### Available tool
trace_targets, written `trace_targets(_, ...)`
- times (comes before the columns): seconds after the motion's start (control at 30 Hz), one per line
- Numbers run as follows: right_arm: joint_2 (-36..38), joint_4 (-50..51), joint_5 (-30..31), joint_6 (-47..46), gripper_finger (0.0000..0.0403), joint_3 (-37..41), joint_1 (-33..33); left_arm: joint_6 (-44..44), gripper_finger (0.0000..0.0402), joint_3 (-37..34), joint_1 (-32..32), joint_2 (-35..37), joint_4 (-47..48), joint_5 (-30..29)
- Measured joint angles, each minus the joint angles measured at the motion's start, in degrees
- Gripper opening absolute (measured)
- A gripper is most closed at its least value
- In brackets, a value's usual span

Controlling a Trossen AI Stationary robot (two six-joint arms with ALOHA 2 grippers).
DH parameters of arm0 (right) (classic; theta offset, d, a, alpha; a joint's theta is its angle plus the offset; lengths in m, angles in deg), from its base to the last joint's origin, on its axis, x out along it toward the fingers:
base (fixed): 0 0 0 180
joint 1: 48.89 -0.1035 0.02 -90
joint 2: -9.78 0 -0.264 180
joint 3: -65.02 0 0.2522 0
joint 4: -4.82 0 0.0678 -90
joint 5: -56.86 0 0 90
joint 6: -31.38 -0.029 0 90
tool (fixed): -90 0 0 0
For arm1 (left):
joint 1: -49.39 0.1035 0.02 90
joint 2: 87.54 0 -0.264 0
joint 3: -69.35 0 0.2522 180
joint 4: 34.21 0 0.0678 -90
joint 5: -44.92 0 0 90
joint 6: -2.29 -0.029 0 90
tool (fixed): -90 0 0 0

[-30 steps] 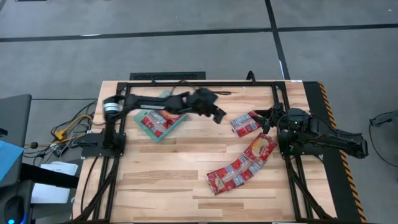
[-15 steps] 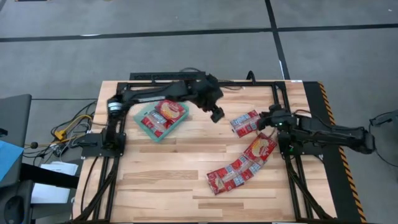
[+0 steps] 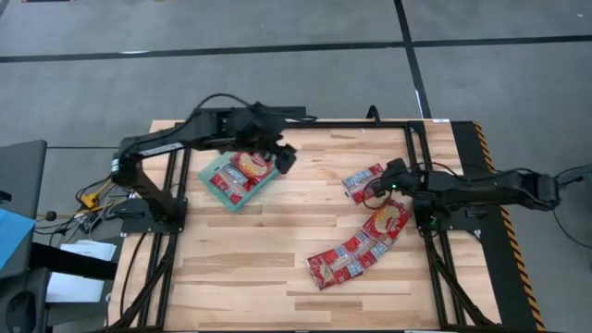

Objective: Sort popcorn bags into baskets
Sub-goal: Put the red popcorn bag into the blue bin

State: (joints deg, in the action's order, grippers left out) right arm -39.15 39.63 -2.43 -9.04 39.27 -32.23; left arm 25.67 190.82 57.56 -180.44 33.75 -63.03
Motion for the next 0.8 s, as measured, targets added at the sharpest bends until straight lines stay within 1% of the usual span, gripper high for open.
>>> trace_targets(0.1, -5.26, -6.01, -2.88, 0.65, 0.0012, 0.0, -0.01, 2.01, 0.0276, -0.82, -1.84, 3.02, 2.22, -2.89)
trace_targets(0.2, -10.23, -13.4, -7.23, 1.65, 0.0007, -0.04, -0.3, 3.7, 0.0276, -1.08, -3.65, 5.06, 5.29, -4.82)
trace_targets(0.3, -15.23, -19.25, -11.04, 1.82, 0.0017, -0.65, -1.31, 4.97, 0.0276, -1.08, -5.3, 6.82, 8.68, -5.83)
trace_targets(0.43, -21.78, -22.83, -14.93, 3.47, 0.0033, -3.95, -4.25, 7.68, 0.0276, -1.08, -7.4, 8.39, 13.34, -7.27)
trace_targets(0.57, -28.93, -24.56, -19.1, 7.64, 0.0029, -10.24, -8.49, 11.14, 0.0276, -1.08, -9.71, 9.21, 17.04, -9.86)
trace_targets(0.63, -33.02, -24.26, -19.94, 9.95, 0.0022, -14.55, -10.52, 12.67, 0.0276, -1.08, -10.85, 9.43, 18.04, -10.81)
trace_targets(0.73, -38.77, -24.36, -21.81, 14.87, 0.0016, -21.91, -12.8, 14.46, 0.0276, -1.08, -12.45, 9.39, 20.02, -10.84)
trace_targets(0.8, -41.2, -24.24, -22.44, 16.76, 0.0016, -26.85, -13.54, 16.42, 0.0276, -1.08, -13.44, 9.37, 21.88, -10.85)
